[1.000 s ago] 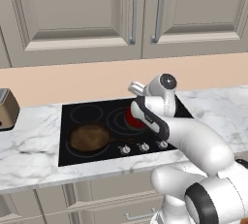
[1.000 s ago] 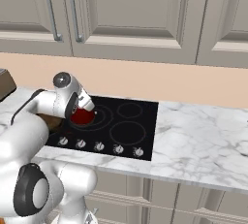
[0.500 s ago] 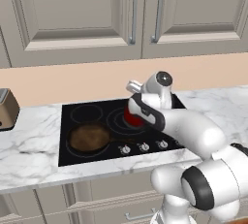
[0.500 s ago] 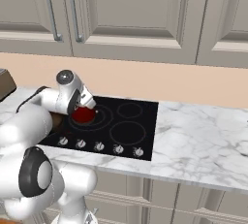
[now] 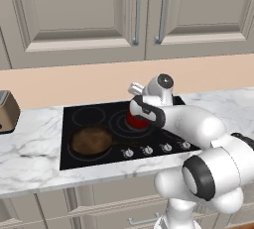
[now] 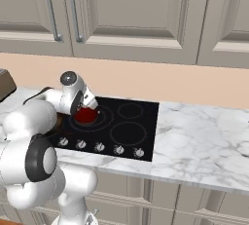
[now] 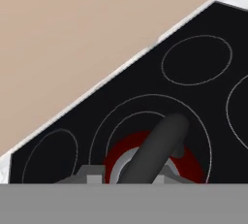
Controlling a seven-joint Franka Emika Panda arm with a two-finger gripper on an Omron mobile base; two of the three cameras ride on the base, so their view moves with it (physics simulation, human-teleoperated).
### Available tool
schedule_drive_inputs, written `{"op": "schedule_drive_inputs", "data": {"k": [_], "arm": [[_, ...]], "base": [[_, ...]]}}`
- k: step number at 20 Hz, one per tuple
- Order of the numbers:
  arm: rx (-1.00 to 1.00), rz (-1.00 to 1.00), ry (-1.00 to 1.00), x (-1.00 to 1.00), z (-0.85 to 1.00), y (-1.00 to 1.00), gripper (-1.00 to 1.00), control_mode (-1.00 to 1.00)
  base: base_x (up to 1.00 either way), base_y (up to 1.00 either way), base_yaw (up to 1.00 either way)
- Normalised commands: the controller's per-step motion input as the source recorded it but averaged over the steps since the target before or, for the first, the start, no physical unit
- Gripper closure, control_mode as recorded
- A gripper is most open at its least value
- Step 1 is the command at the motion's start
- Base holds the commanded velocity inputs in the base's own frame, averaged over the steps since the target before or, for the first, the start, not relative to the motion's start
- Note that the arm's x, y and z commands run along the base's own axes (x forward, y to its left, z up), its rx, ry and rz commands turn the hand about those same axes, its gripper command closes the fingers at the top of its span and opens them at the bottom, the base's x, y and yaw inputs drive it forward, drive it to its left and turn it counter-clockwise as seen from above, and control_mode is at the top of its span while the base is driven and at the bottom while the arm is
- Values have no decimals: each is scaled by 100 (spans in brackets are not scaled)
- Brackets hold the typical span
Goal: Pick the kettle from the counter and place it on a stove burner. Then turn the burner on.
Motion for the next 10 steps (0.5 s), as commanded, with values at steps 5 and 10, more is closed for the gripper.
{"op": "schedule_drive_inputs", "data": {"k": [5,10], "arm": [[0,0,0,21,-10,0,100,-100],[0,0,0,21,-6,2,100,-100]], "base": [[0,0,0],[0,0,0]]}}
